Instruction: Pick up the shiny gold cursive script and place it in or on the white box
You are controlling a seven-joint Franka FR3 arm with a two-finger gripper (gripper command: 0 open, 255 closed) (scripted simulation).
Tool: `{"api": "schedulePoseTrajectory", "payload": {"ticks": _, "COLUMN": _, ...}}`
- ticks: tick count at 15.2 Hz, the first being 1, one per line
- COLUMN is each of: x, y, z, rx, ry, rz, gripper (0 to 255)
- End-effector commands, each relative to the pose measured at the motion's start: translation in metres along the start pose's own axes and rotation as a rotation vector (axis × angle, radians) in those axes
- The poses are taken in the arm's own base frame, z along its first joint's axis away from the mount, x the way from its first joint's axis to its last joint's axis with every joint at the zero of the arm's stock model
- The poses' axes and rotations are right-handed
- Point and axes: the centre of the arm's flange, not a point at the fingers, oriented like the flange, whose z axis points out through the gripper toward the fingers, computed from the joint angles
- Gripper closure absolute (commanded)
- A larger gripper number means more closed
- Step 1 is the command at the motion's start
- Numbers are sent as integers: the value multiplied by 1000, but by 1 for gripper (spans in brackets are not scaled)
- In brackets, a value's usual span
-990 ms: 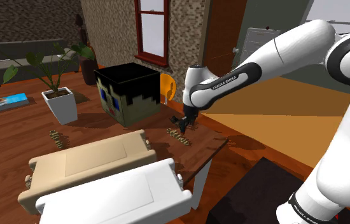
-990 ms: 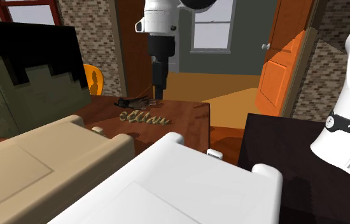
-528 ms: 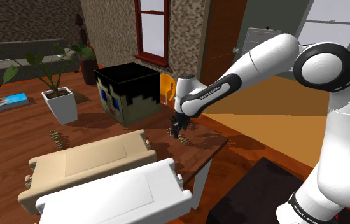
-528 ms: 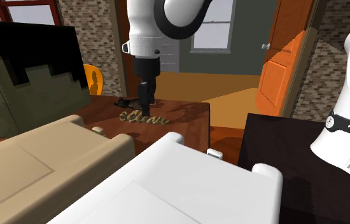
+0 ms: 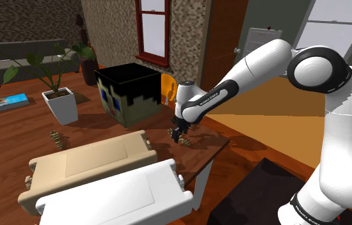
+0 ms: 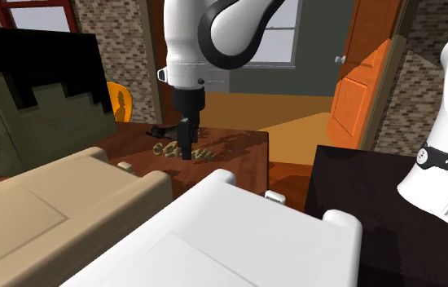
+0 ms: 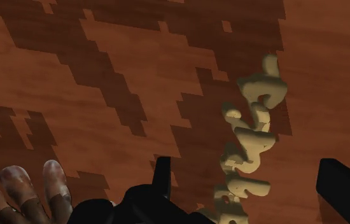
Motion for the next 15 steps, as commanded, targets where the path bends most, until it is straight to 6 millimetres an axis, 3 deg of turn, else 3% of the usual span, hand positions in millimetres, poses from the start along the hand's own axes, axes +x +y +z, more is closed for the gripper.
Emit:
{"api": "schedulePoseTrajectory", "payload": {"ticks": 1, "x": 0, "y": 0, "z": 1, "rx": 0, "ry": 0, "rz": 0, "gripper": 0}}
{"api": "schedulePoseTrajectory", "payload": {"ticks": 4, "x": 0, "y": 0, "z": 0, "rx": 0, "ry": 0, "rz": 0, "gripper": 0}}
{"api": "schedulePoseTrajectory", "payload": {"ticks": 5, "x": 0, "y": 0, "z": 0, "rx": 0, "ry": 0, "rz": 0, "gripper": 255}}
{"api": "schedulePoseTrajectory", "payload": {"ticks": 15, "x": 0, "y": 0, "z": -5, "rx": 0, "ry": 0, "rz": 0, "gripper": 255}}
